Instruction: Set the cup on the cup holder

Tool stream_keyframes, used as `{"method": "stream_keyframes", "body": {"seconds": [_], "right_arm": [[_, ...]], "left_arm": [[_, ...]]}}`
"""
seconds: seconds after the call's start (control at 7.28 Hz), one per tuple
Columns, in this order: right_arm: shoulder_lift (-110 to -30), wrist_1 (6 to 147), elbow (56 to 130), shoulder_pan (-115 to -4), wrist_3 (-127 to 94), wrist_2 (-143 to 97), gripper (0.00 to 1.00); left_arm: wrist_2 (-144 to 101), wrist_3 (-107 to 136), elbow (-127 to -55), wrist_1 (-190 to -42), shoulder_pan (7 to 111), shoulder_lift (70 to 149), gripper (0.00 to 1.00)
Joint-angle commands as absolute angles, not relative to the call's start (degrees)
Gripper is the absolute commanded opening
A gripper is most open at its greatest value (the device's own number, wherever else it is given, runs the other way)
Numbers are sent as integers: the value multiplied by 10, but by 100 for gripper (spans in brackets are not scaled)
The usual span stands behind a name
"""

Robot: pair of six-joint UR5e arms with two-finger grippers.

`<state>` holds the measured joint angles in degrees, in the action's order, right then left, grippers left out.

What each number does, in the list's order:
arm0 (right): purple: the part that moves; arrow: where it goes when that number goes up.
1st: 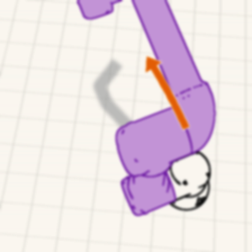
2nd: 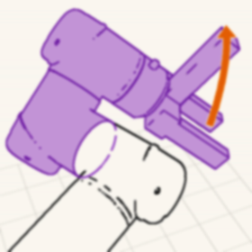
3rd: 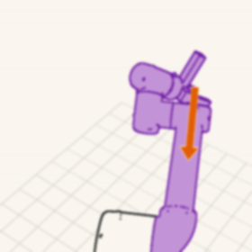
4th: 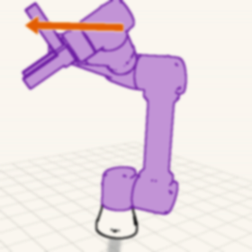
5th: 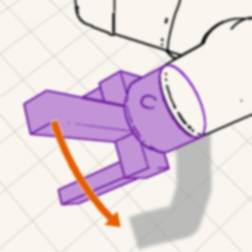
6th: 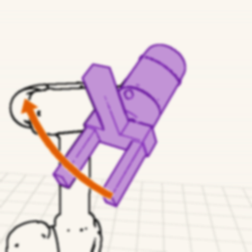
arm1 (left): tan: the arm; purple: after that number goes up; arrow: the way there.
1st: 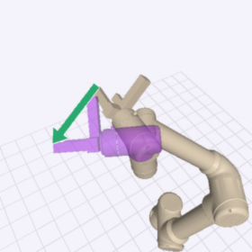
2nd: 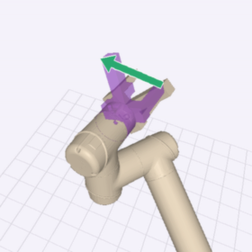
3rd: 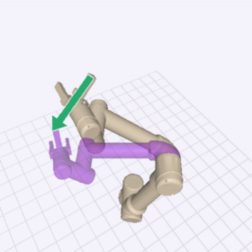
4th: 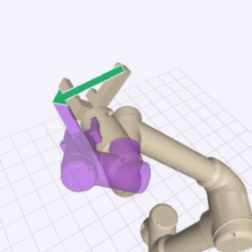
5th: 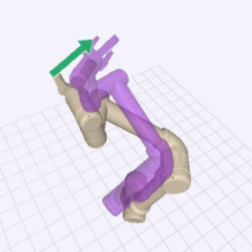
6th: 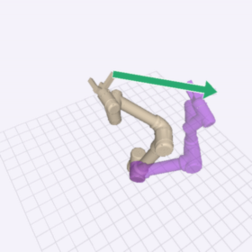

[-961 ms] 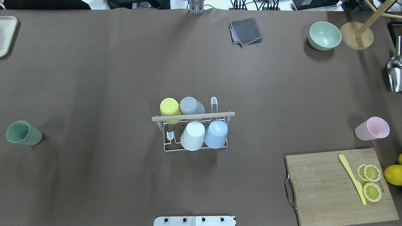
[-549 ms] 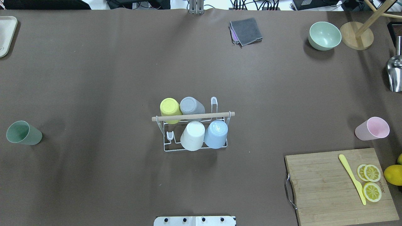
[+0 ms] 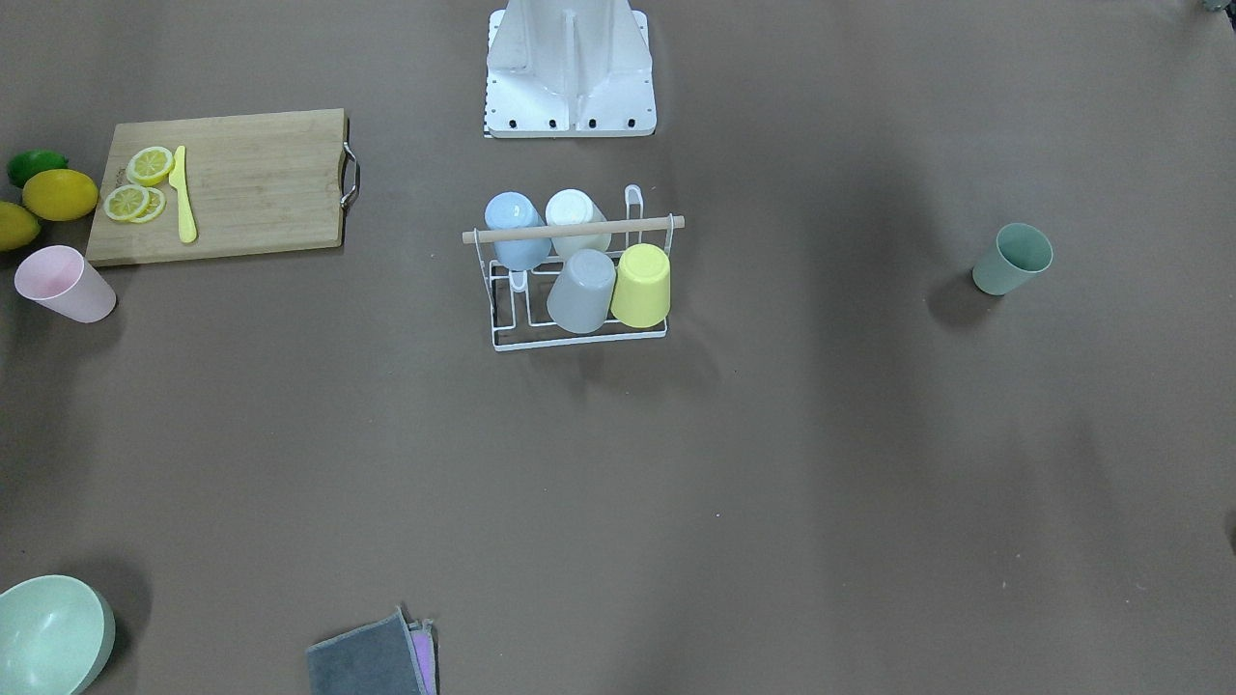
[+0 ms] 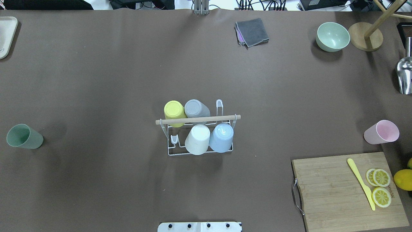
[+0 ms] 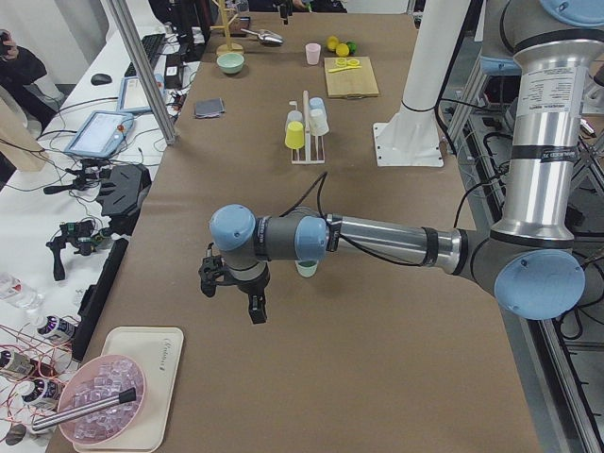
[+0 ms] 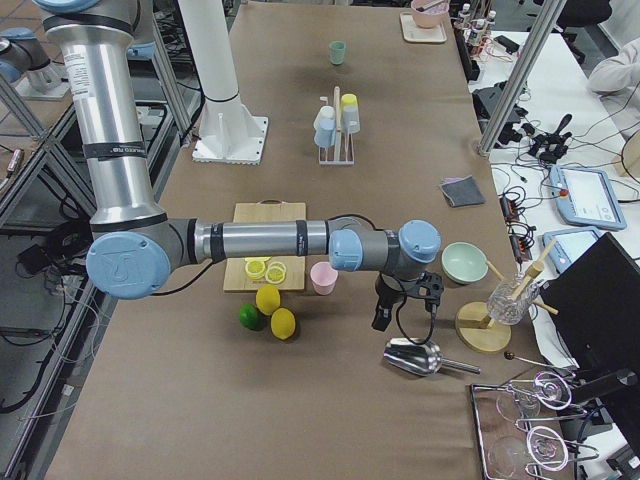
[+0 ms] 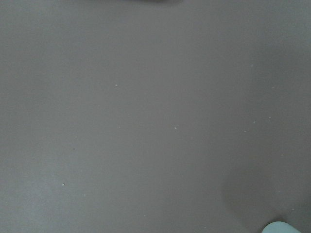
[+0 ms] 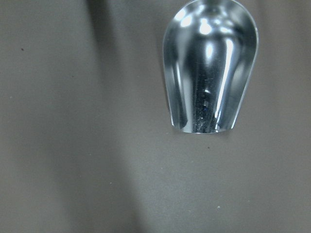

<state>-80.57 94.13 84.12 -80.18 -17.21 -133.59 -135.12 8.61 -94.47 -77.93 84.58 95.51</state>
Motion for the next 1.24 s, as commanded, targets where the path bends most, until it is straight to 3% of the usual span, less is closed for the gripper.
{"method": "stream_keyframes", "body": {"seconds": [0.0,0.55,0.82,1.1], "right_arm": [[-773,981,836,-760,-172,-1335,99],[-728,1043,820,-695,-171,-1338,99],[-722,1071,820,-681,-145,-1353,99],[-722,1097,798,-675,-40,-1356,98]], "left_arm": [[-1351,73,-932,-732,813,1011,98],[-1349,62,-919,-576,740,1101,98],[-1351,62,-905,-572,688,1094,98],[-1362,1,-840,-579,676,1096,98]]}}
